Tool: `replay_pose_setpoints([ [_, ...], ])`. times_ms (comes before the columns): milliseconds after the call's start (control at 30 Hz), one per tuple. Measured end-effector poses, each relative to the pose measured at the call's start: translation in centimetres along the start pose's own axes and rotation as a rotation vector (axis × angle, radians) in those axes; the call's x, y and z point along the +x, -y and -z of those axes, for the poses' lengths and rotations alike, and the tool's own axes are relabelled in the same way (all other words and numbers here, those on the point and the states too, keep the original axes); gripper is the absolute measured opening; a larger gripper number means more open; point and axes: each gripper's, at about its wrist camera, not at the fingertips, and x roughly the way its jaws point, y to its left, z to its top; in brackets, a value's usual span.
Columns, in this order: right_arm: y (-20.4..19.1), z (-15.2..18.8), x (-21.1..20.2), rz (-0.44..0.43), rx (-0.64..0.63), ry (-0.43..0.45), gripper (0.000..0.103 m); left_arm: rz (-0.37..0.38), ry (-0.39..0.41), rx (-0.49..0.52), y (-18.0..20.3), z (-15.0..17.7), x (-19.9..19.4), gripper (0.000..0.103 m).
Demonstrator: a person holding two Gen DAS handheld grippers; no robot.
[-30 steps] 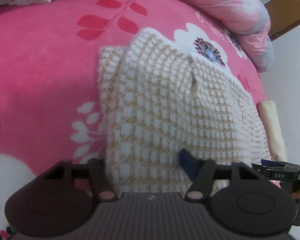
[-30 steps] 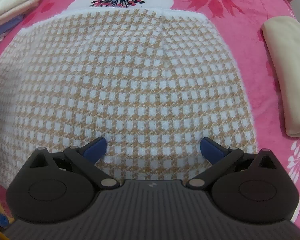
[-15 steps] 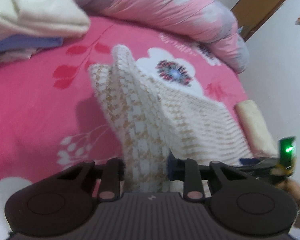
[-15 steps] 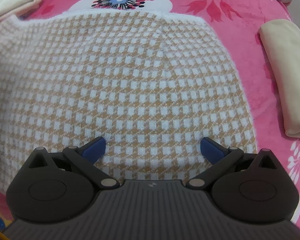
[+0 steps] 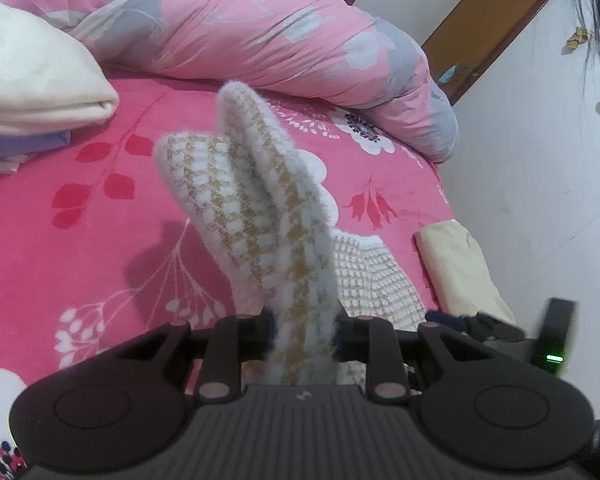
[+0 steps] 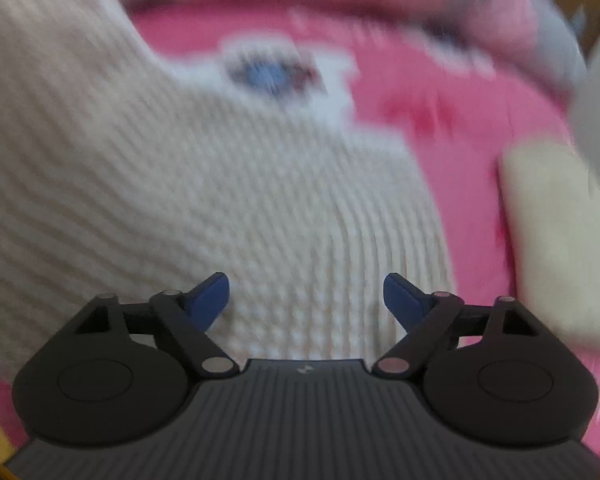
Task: Fold clothes
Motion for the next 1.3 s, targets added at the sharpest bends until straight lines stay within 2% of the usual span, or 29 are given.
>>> replay_pose_setpoints([
  [33, -0.5, -0.4, -0.7, -0.067, -0.028, 0.031, 0.080, -0.002, 0.001, 0.003, 0.2, 0.0, 0.0, 0.025],
  [100, -1.6, -0.5, -0.3, -0.164, -0.076, 0.022, 0.073, 0.002, 0.006, 0.007, 0.8, -0.1, -0.2, 0.025],
  [167, -2.9, 0.3, 3.1, -0.190, -0.119, -0.096, 0.069, 0.016, -0.001, 0.015, 1.7, -0.1, -0.2, 0.024],
  [233, -2.1, 1.7, 6.4, -0.230, -0.020, -0.128, 0.080, 0.020, -0.020, 0.039, 3.2, 0.5, 0.3, 0.024],
  [267, -1.6, 1.9, 7.1, -0.249, 0.013, -0.120, 0.081, 0.027, -0.021, 0.057, 3.9, 0.7, 0.5, 0.024],
  [367, -1.6, 1.7, 6.9, -0.248, 0.007, -0.114, 0.081, 0.042, -0.030, 0.089, 6.1, 0.7, 1.1, 0.024],
  [533, -1.1, 1.8, 7.0, -0.269, 0.008, -0.093, 0.082, 0.014, -0.058, 0.117, 9.5, 0.3, 2.8, 0.024],
  [633, 0.4, 2.2, 5.7, -0.289, 0.035, -0.066, 0.081, -0.013, -0.077, 0.125, 11.9, 0.1, 4.3, 0.024],
  [800, 7.3, 4.7, 1.4, -0.277, 0.227, -0.010, 0.081, -0.071, -0.131, 0.134, 16.6, 0.6, 9.2, 0.026],
  [900, 12.8, 7.5, -0.1, -0.257, 0.416, -0.016, 0.081, -0.092, -0.162, 0.157, 18.9, 2.1, 13.0, 0.027],
  [1067, 19.8, 12.0, -1.0, -0.283, 0.746, -0.001, 0.081, -0.135, -0.229, 0.259, 21.4, 5.8, 19.4, 0.042],
  [1100, 20.6, 12.5, -1.0, -0.291, 0.786, 0.003, 0.081, -0.131, -0.239, 0.266, 21.6, 6.4, 20.2, 0.045],
  [1167, 21.5, 13.4, -1.2, -0.300, 0.831, 0.010, 0.081, -0.095, -0.240, 0.273, 22.1, 6.7, 20.3, 0.062],
  [1300, 22.3, 14.4, -1.6, -0.363, 0.893, 0.036, 0.081, 0.024, -0.261, 0.205, 21.5, 6.2, 19.7, 0.067],
])
